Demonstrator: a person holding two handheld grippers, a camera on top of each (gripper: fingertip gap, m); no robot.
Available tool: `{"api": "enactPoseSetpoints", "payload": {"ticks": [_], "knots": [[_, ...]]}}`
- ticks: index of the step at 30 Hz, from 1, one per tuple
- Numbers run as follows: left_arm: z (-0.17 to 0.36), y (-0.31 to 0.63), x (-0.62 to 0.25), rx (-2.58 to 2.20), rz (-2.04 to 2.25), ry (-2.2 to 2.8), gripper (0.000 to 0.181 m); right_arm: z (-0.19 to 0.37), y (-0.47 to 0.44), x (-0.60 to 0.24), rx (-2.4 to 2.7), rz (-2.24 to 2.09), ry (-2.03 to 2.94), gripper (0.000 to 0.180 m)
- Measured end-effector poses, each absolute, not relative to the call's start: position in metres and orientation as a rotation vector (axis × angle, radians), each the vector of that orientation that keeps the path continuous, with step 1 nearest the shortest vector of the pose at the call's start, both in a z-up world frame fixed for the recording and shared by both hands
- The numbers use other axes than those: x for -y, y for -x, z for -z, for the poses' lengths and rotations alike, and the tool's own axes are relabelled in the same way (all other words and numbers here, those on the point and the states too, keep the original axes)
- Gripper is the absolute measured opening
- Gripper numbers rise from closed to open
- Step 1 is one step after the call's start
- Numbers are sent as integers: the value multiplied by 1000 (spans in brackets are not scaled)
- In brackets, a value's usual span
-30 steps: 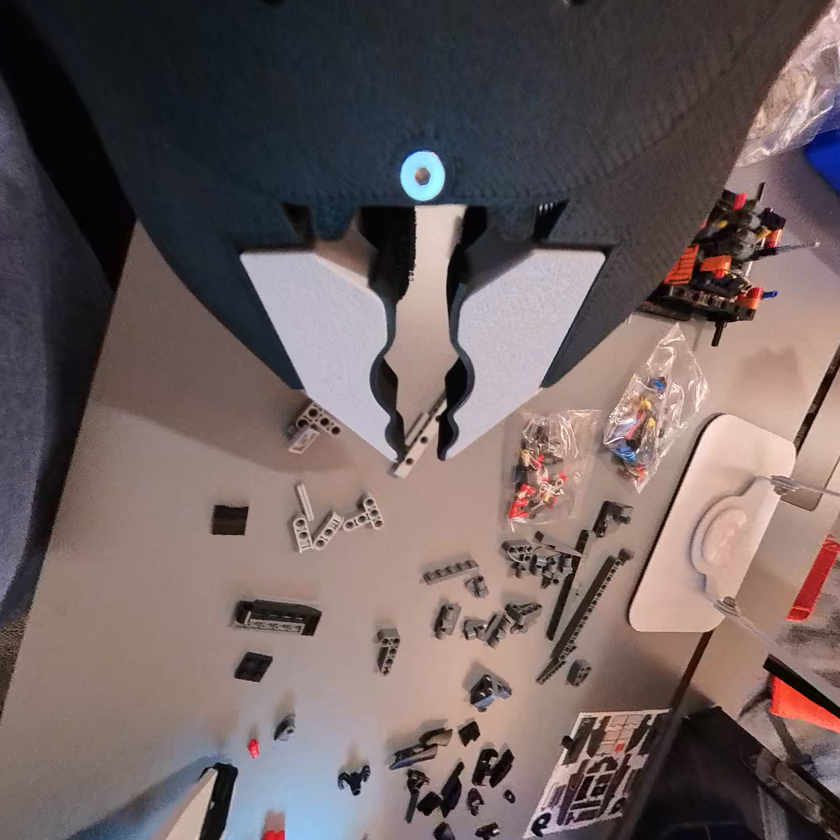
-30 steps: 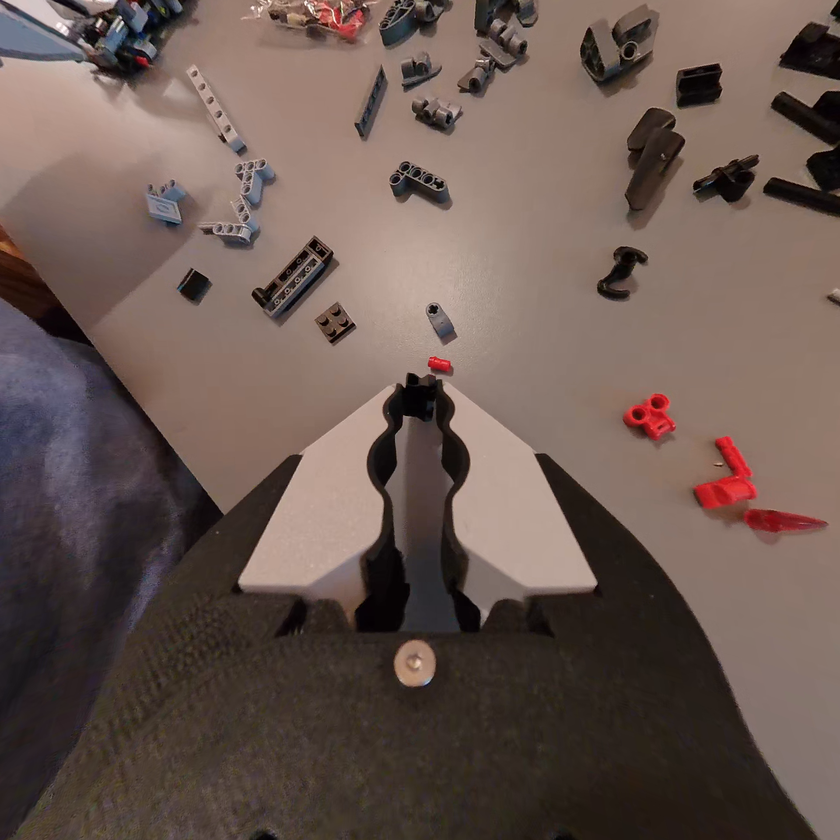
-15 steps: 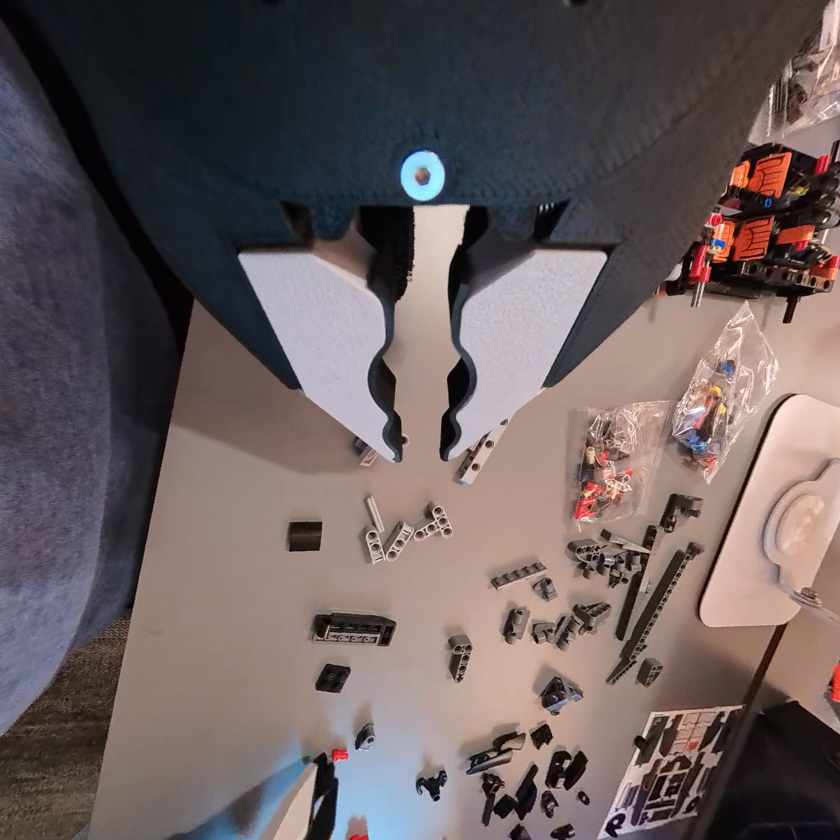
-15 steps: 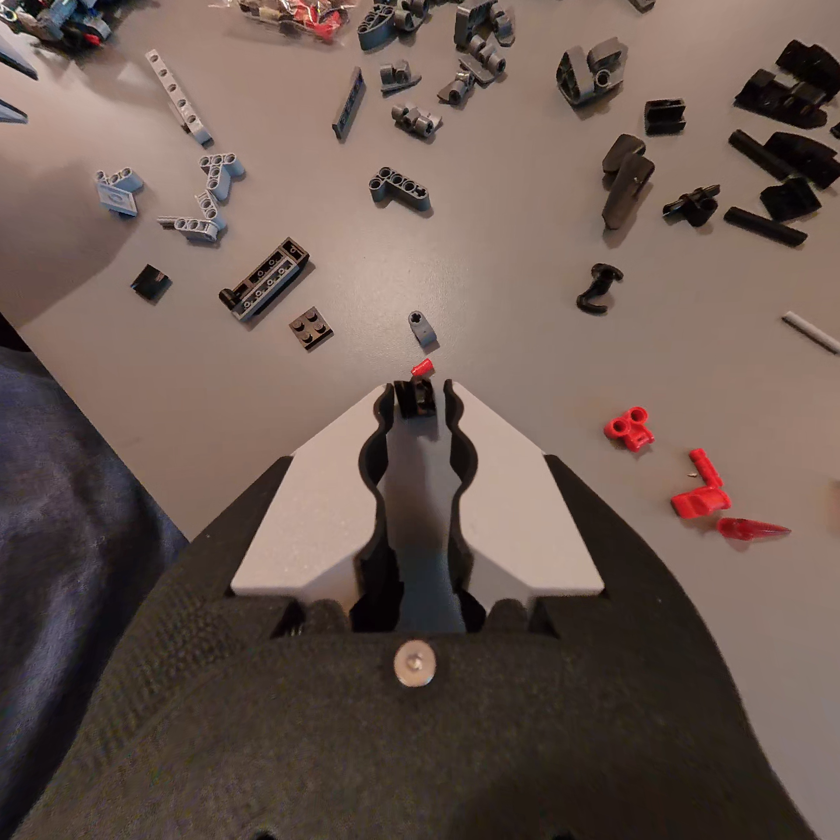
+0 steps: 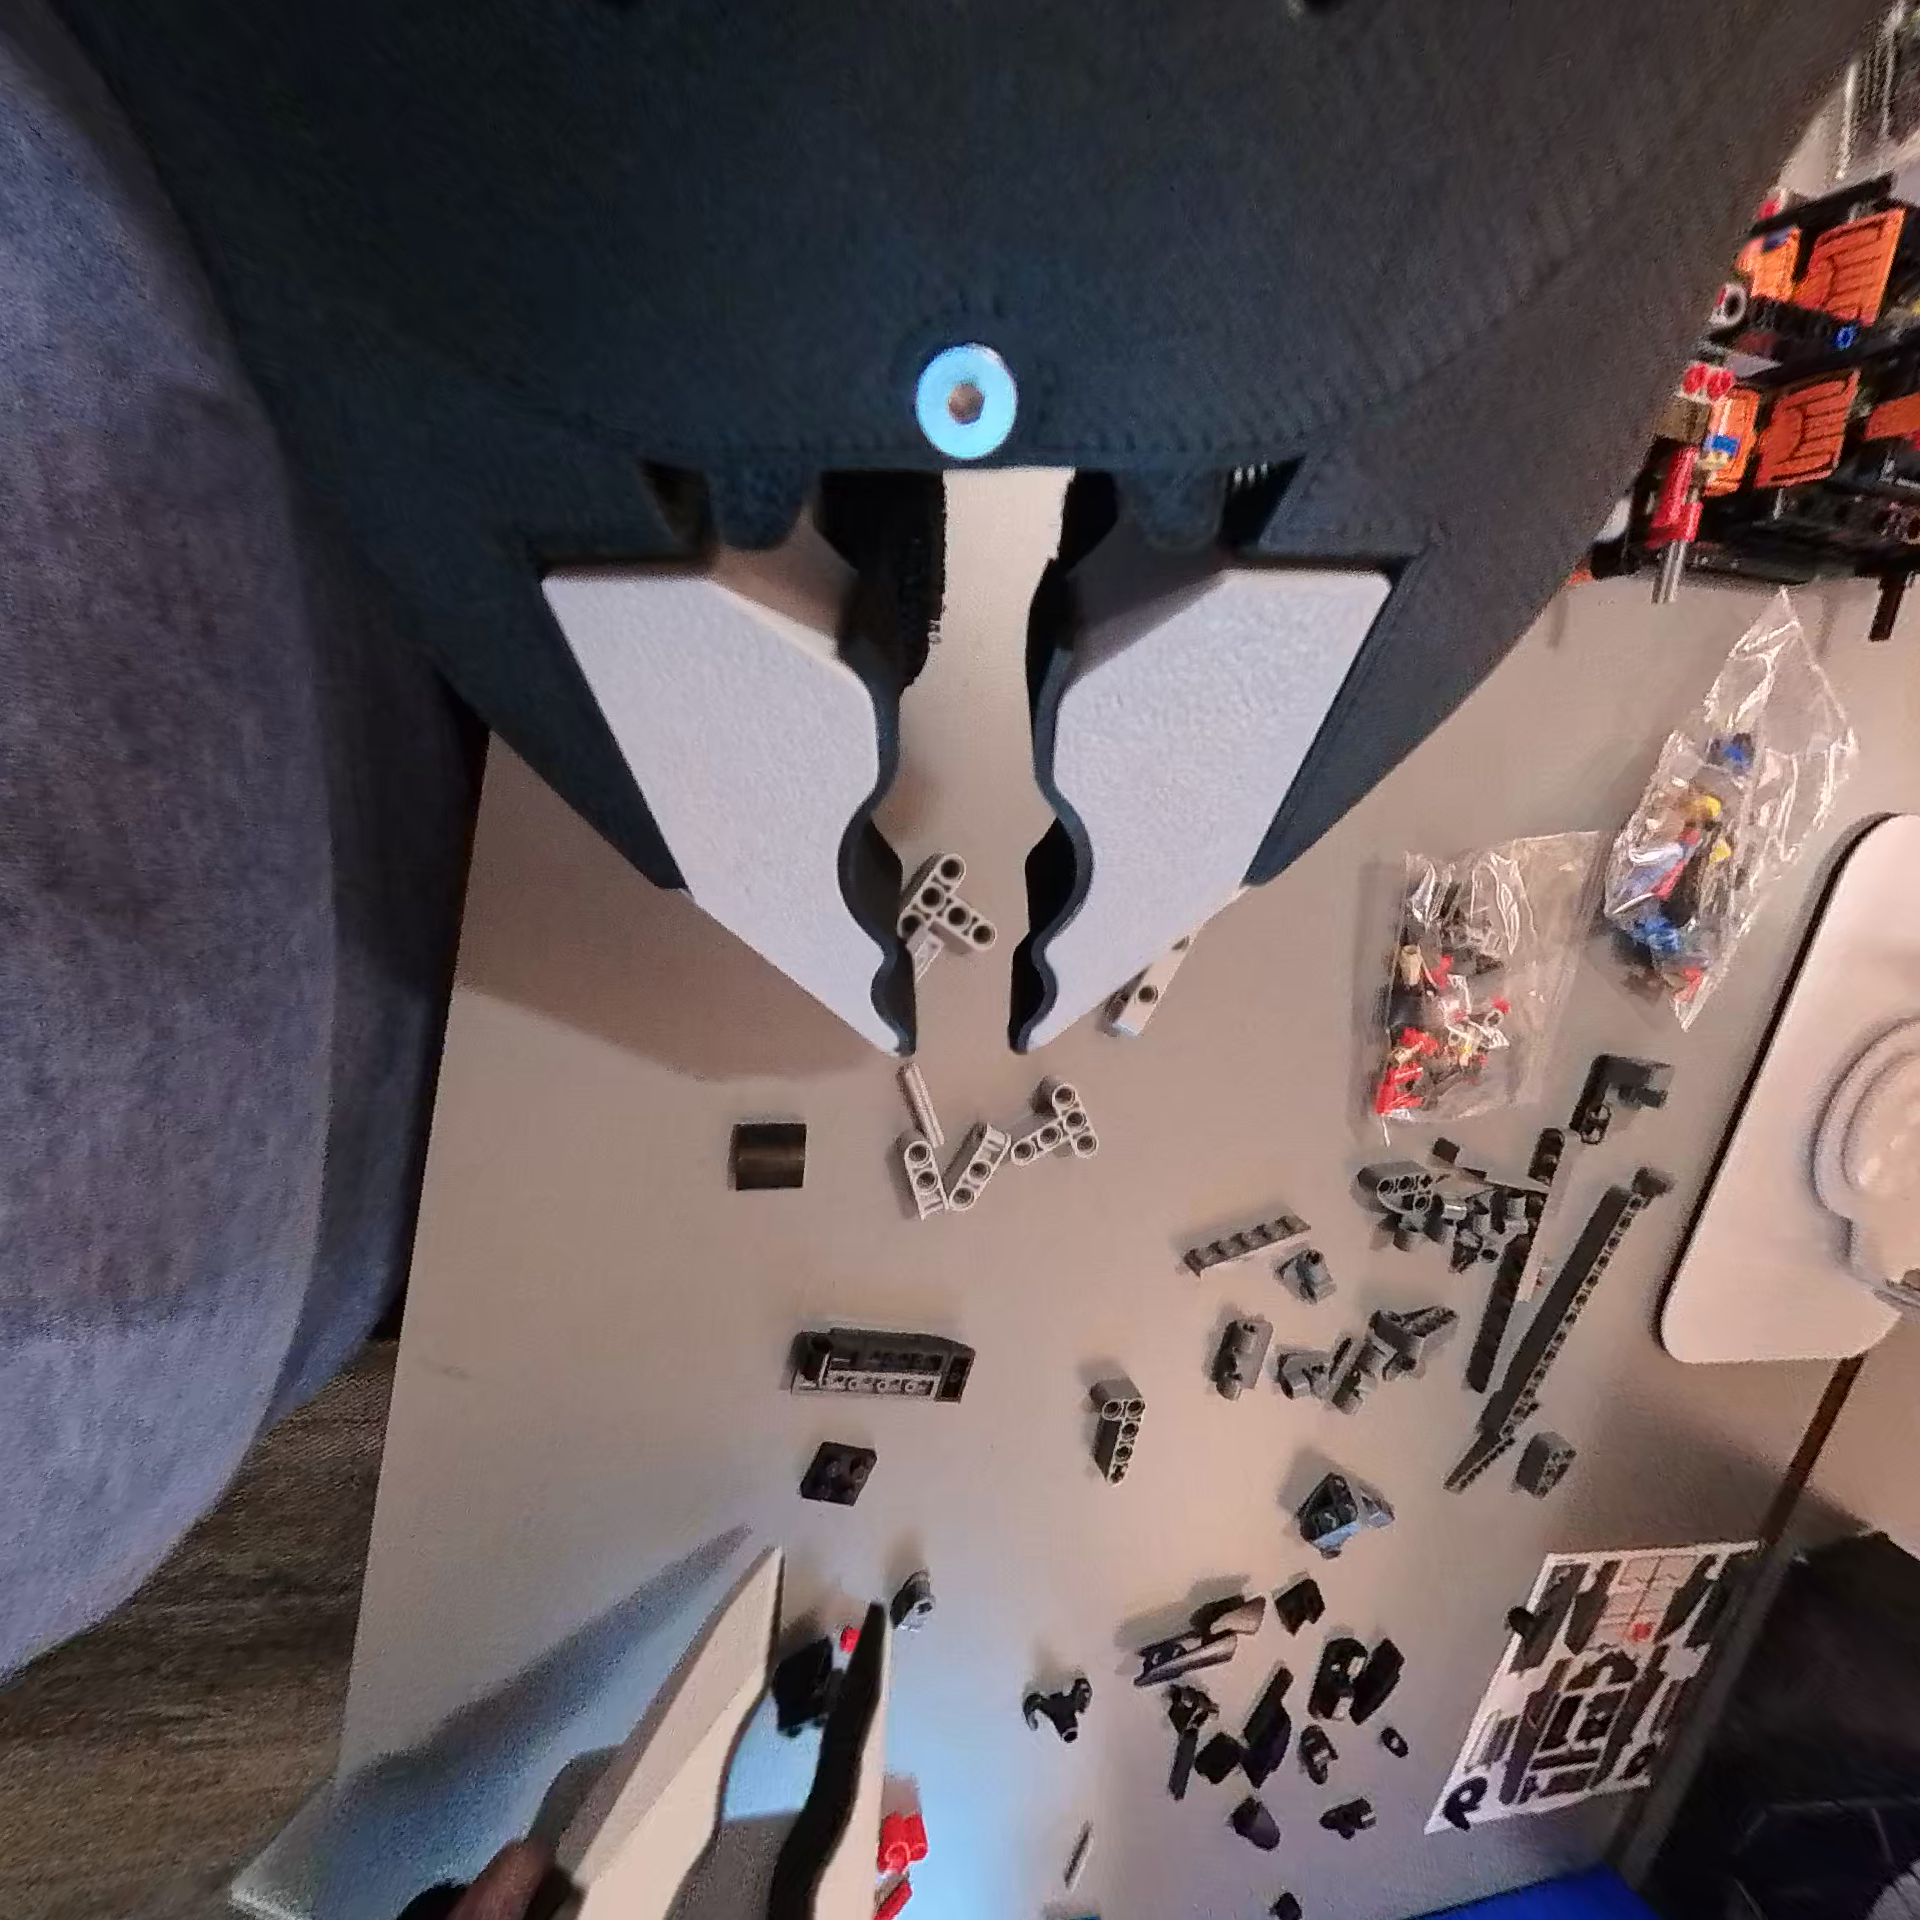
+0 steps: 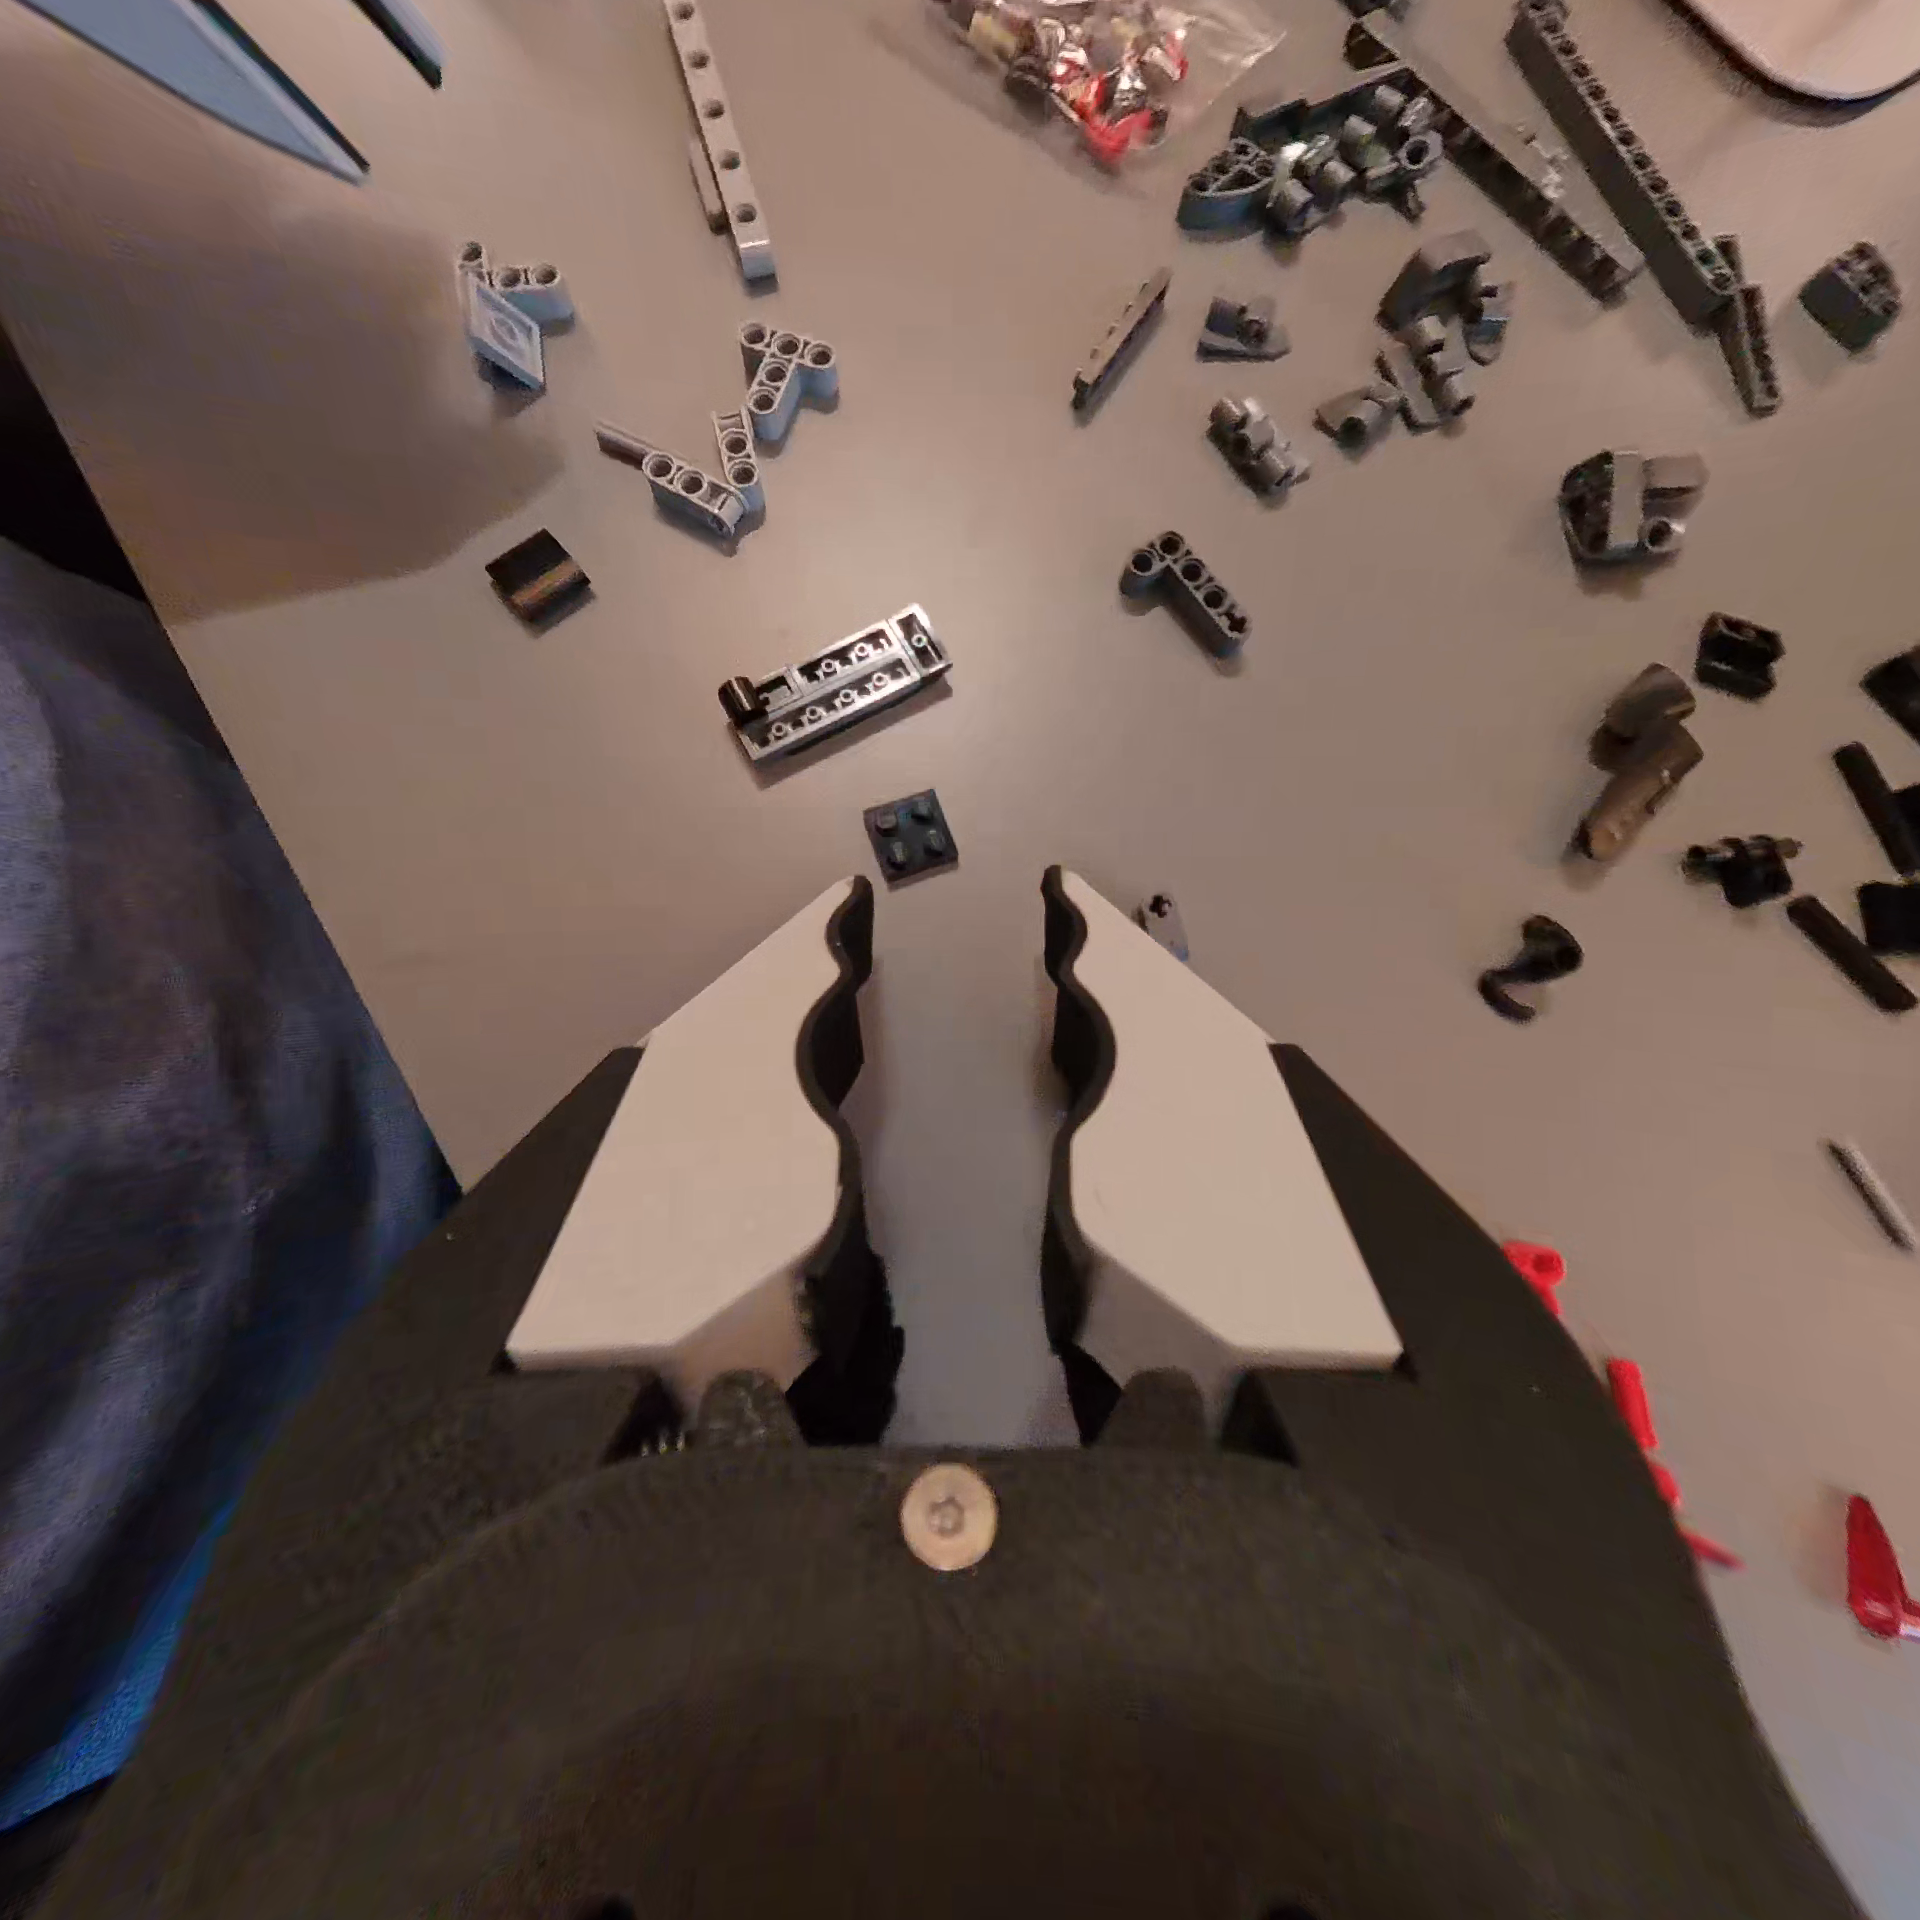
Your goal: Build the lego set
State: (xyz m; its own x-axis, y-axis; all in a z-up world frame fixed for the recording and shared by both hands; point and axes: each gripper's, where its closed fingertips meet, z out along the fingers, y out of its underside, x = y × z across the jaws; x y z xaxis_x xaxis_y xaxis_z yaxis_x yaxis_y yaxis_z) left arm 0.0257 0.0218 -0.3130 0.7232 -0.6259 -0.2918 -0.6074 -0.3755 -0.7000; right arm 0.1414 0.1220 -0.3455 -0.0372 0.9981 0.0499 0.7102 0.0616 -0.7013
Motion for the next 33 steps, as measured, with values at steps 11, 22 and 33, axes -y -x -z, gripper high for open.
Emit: {"api": "enactPoseSetpoints", "payload": {"ticks": [11,22,33], "knots": [[313,-28,-24,-934,59,2067,16,360,-128,-111,1942,-699,1698,13],[313,-30,-33,-996,51,2024,17,359,-130,-111,1908,-700,1728,12],[305,-22,-40,-999,40,1977,17,351,-119,-112,1873,-728,1746,12]]}}
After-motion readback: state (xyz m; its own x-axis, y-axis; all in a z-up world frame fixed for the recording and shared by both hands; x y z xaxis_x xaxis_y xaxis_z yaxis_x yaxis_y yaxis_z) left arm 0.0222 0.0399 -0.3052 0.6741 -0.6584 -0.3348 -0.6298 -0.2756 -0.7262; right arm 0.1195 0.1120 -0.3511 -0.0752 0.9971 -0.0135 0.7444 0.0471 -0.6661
